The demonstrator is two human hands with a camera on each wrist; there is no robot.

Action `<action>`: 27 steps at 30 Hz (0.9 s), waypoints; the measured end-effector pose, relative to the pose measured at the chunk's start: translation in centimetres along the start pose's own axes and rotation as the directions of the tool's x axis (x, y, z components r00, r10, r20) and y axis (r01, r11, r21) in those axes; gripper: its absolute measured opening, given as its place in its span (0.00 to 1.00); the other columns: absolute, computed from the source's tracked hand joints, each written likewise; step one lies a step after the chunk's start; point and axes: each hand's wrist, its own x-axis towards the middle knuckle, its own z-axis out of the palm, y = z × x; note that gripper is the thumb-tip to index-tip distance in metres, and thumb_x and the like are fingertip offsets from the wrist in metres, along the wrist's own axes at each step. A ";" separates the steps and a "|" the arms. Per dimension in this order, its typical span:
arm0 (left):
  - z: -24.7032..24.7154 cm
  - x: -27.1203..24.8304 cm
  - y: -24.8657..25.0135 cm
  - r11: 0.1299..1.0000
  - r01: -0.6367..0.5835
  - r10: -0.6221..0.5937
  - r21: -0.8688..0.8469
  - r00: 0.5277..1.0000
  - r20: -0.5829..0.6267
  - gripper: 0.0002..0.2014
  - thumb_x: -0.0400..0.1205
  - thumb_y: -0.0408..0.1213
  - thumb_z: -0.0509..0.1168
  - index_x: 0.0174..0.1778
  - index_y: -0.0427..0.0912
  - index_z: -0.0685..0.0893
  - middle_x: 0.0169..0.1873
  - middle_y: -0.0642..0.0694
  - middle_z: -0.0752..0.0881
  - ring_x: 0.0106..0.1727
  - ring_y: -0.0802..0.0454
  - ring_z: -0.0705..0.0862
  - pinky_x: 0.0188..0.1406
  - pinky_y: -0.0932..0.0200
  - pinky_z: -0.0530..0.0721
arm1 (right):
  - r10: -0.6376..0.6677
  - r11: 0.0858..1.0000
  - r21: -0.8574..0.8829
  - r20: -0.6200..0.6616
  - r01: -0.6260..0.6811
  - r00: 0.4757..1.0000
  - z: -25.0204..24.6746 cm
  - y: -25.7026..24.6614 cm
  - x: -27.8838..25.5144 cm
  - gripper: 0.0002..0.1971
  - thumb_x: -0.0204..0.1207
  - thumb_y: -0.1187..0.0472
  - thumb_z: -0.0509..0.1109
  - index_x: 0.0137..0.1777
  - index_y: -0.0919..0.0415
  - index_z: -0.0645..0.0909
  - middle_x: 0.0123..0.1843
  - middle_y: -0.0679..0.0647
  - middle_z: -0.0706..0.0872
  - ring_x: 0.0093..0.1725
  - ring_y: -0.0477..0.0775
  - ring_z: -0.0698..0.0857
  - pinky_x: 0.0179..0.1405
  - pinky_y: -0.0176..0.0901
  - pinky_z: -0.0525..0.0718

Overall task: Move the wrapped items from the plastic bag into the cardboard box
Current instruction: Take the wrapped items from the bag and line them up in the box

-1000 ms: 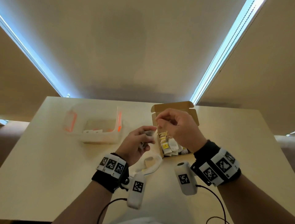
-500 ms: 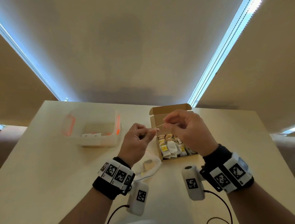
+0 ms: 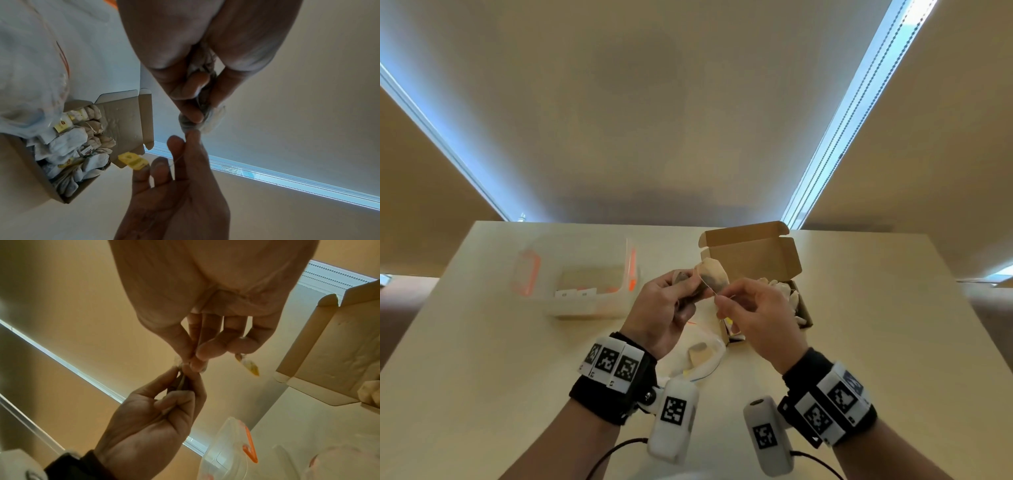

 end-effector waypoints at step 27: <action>-0.4 -0.1 0.7 0.976 0.096 -0.100 0.193 0.995 0.006 0.08 0.86 0.36 0.62 0.45 0.35 0.82 0.31 0.42 0.76 0.24 0.54 0.67 0.14 0.65 0.60 | 0.080 0.990 0.101 0.204 -0.102 0.976 -1.3 1.4 0.9 0.06 0.81 0.65 0.69 0.56 0.61 0.83 0.44 0.52 0.93 0.38 0.46 0.88 0.40 0.41 0.84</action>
